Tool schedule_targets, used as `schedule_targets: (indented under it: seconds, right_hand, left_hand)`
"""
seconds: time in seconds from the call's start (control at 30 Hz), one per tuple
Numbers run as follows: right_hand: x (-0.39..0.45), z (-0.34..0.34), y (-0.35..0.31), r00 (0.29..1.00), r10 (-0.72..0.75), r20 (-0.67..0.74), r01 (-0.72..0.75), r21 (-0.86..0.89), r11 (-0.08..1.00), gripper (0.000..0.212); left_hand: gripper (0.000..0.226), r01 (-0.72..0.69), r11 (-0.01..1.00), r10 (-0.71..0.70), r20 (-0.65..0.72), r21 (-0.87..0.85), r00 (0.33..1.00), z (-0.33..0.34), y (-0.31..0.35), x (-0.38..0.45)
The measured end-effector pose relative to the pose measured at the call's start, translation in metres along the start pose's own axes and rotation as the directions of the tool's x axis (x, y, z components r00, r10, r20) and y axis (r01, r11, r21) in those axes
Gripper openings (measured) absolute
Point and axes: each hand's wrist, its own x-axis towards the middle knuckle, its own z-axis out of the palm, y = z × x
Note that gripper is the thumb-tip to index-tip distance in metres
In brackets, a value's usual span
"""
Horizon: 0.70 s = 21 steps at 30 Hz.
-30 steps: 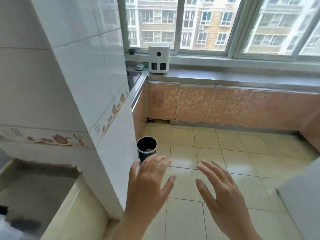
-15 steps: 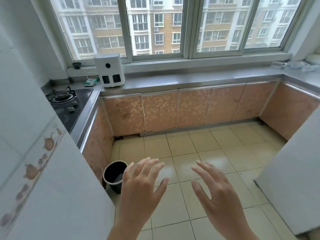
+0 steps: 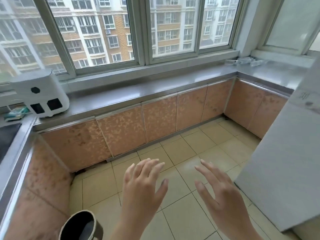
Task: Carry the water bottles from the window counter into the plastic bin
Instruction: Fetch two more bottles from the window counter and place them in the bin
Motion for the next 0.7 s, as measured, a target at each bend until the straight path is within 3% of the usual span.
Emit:
schedule_targets:
  seconds: [0.3, 0.43, 0.7]
  right_hand:
    - [0.175, 0.007, 0.106, 0.995, 0.094, 0.033, -0.093, -0.018, 0.995, 0.05]
    - [0.264, 0.0, 0.147, 0.996, 0.072, 0.042, -0.071, -0.025, 0.997, 0.062]
    - [0.401, 0.016, 0.216, 0.996, 0.065, 0.06, -0.062, -0.045, 0.997, 0.058]
  left_hand:
    - [0.043, -0.074, 0.995, 0.075, 0.017, -0.059, 0.997, 0.122, 0.022, 0.179]
    - [0.042, -0.051, 0.997, 0.051, 0.0, -0.052, 0.999, 0.165, 0.027, 0.266]
    - [0.032, -0.039, 0.998, 0.038, -0.016, -0.055, 0.999, 0.252, 0.025, 0.397]
